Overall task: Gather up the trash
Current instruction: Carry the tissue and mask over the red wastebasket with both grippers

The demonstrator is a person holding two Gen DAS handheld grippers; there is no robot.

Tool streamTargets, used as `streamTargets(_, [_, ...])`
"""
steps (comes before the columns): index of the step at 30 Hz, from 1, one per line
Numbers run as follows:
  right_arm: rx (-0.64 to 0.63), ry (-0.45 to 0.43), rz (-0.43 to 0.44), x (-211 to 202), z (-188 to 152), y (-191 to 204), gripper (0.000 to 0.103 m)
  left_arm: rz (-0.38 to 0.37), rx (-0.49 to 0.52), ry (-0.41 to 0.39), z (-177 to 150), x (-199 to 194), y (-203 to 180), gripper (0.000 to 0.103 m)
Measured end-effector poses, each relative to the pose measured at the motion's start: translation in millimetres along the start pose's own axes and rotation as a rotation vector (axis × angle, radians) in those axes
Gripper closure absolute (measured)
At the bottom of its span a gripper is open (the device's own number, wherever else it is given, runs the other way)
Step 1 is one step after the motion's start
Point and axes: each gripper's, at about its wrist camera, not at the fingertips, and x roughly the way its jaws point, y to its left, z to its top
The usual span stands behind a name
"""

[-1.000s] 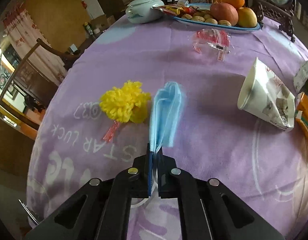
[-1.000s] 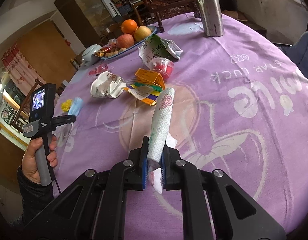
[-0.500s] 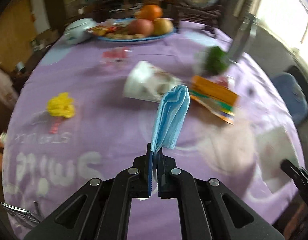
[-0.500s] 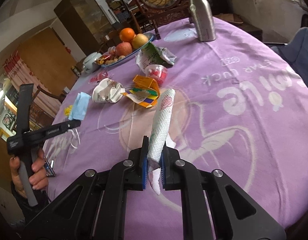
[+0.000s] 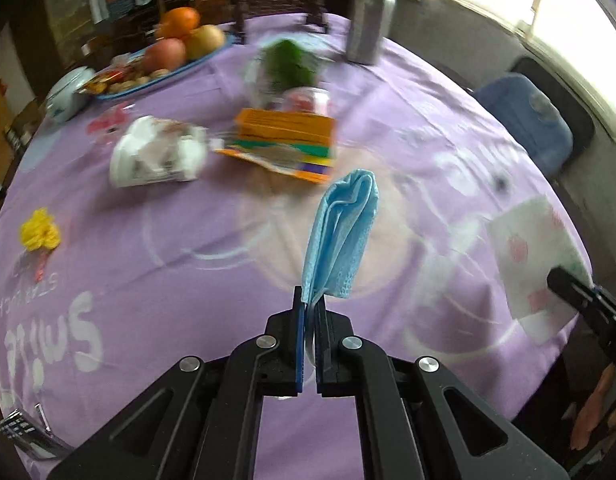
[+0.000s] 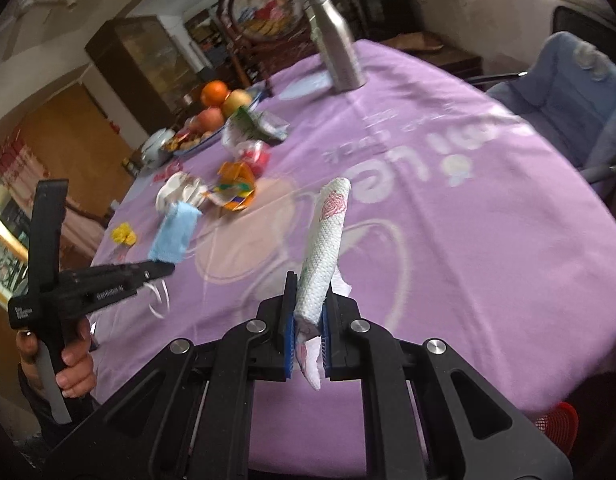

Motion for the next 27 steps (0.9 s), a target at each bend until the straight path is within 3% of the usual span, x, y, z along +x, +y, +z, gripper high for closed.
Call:
streamTargets(7, [-0.012,-0.077,-0.11,-34,-19,-30,0.091,-0.044,0.186,-0.008,-12,-2,-82,0.098])
streamTargets(19, [0.041,-0.165,-0.203,-101,-54,-84,0.091,-0.101,0.464,0.0,-46,-6,-202,0.098])
streamTargets(27, [0.134,-0.162,-0.286,-135,-93,-135,0.091,-0.16,0.678,-0.003,-83,-8,-283,0.098])
